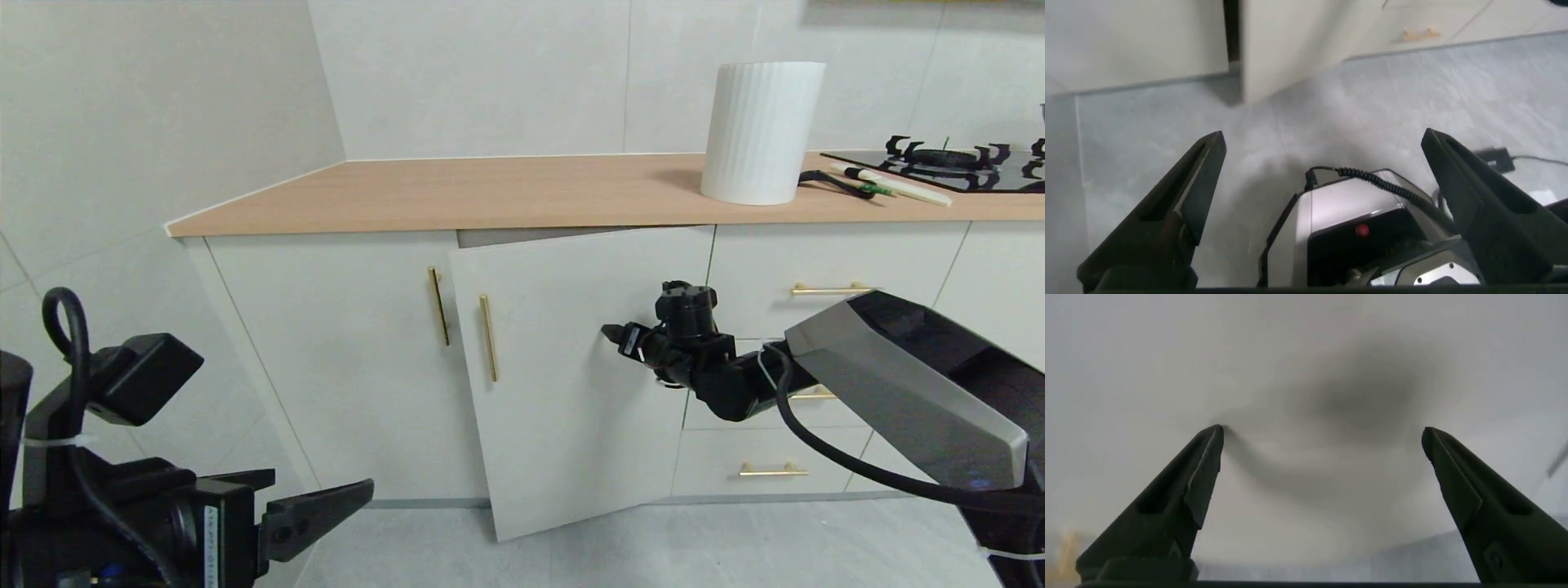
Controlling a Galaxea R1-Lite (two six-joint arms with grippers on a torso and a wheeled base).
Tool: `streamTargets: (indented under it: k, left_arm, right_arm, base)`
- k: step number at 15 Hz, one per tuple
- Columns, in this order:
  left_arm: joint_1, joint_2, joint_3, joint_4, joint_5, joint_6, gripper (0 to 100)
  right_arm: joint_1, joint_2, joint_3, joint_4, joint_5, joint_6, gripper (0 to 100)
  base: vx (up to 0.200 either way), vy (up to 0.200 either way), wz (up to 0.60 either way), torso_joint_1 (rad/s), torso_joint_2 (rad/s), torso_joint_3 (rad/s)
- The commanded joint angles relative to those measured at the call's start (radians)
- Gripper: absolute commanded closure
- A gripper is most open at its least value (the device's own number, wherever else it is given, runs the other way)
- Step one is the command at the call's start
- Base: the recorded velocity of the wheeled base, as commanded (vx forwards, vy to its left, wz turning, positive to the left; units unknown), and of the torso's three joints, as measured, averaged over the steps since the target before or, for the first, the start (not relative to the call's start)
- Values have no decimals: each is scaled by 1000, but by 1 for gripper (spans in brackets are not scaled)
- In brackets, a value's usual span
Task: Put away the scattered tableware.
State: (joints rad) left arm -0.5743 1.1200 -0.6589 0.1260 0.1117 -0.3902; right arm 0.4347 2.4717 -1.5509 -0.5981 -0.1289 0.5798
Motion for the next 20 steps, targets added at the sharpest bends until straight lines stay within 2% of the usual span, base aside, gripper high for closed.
streamTargets:
  k: [1, 9, 13, 16, 20]
  left_arm:
    - [1, 1, 1, -2, 0, -1, 0]
    - [1, 0, 2, -2, 0, 4, 0]
    - [1, 0, 2, -2, 0, 4, 0]
    - [1, 0, 1, -2, 0, 4, 0]
    - [1, 0, 1, -2, 0, 4, 0]
  right_arm:
    - [3, 4, -5, -5, -5, 3, 0]
    - [3, -20, 0, -6, -38, 9, 0]
    - [12, -11, -21, -3, -109, 15, 0]
    - [12, 29, -104, 50, -195, 15, 0]
    - [13, 16, -100, 54, -204, 17, 0]
  base:
    - [0, 0, 0, 0, 0, 0]
    - [0, 0, 0, 0, 0, 0]
    - [0, 0, 0, 0, 0, 0]
    - [0, 0, 0, 0, 0, 0]
    - [0, 0, 0, 0, 0, 0]
